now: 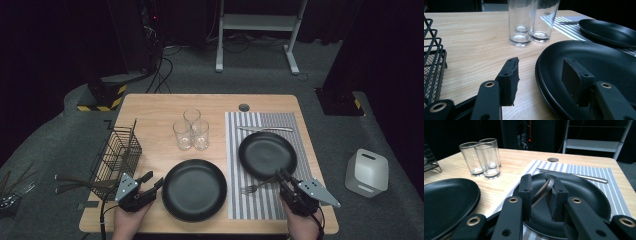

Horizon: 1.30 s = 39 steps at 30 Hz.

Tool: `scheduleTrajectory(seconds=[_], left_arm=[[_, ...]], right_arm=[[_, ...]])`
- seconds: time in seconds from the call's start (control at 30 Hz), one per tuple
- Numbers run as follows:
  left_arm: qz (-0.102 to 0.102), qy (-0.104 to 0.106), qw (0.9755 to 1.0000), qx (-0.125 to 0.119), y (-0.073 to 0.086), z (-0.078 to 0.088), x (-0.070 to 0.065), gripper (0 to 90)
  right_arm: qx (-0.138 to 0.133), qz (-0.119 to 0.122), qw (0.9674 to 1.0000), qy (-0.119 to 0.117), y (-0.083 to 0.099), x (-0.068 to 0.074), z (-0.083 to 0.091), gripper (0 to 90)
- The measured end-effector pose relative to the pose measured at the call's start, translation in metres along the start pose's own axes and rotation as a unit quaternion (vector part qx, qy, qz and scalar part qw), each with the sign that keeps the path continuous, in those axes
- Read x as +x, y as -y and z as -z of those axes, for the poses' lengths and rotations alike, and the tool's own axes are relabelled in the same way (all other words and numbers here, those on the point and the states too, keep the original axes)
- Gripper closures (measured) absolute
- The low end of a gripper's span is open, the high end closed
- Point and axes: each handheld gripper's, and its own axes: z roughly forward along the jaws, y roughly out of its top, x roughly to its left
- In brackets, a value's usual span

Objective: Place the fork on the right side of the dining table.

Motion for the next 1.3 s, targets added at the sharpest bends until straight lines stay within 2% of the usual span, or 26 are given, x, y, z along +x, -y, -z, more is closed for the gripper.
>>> scheduleTrajectory(seconds=[0.8, 1.3], left_arm=[[0.001, 0.000, 1.0000, 0.000, 0.000, 0.000, 0.001, 48.0], [-0.002, -0.001, 1.0000, 0.002, 0.001, -0.001, 0.002, 48.0]], right_arm=[[0.017, -0.022, 0.9992, 0.028, 0.015, -0.019, 0.000, 70.5], [0.023, -0.047, 0.9980, 0.035, 0.029, -0.032, -0.002, 67.8]])
